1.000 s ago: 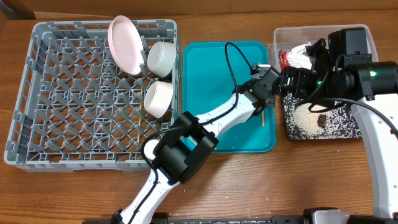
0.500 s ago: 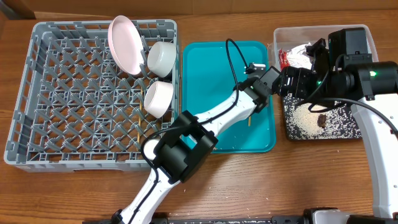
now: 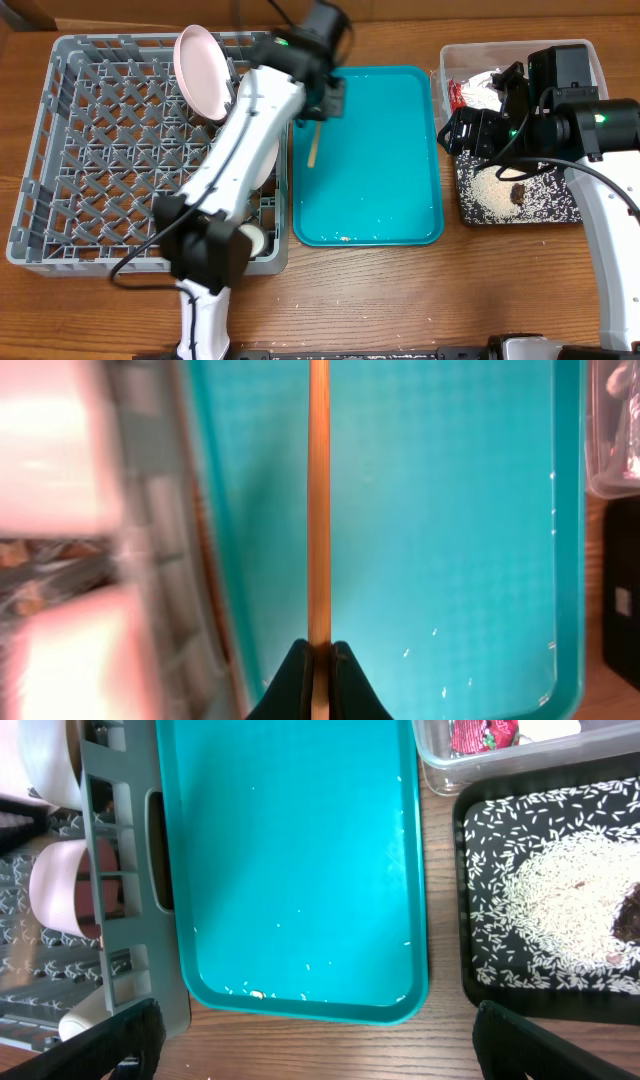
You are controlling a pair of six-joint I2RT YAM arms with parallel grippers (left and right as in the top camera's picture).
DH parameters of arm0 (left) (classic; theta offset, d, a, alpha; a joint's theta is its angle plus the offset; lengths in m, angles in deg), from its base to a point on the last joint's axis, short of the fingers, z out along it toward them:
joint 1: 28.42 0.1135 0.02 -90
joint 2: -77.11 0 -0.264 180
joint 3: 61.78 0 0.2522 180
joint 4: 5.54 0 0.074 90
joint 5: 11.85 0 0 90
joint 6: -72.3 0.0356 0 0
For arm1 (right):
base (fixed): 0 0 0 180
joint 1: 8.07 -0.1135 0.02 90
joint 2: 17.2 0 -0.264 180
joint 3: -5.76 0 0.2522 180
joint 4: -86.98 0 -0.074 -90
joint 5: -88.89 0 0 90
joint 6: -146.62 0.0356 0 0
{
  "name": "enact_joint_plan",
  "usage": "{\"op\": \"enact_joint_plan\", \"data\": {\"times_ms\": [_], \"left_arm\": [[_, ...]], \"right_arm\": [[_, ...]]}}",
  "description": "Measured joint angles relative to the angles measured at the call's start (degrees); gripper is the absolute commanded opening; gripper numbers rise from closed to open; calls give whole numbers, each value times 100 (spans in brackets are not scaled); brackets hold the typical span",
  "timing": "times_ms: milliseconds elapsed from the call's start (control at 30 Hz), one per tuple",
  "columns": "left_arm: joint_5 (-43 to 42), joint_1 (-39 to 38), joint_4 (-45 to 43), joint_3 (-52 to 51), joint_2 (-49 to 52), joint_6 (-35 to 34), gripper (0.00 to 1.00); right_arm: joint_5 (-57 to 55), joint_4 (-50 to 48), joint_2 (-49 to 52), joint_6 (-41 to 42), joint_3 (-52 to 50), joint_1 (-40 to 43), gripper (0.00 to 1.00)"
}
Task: Sort waste into correct bins and load items into the dishwasher
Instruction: 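Place the second chopstick into the dish rack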
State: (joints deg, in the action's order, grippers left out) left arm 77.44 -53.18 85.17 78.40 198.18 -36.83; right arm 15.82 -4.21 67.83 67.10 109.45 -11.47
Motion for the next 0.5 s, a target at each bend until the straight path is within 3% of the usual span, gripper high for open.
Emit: {"op": "enact_joint_plan", "data": {"times_ms": [200,367,500], "left_arm": [[793,859,1967,190,-1233,157,4],[1228,1644,1611,-1075,-2079,188,4],[1248,2129,151,-2684,-2393,590,4]], "right_arm": [[2,-2,0,0,0,0,100],[0,4,4,2,0,0,100],[0,2,4,0,-2,0,100]]}}
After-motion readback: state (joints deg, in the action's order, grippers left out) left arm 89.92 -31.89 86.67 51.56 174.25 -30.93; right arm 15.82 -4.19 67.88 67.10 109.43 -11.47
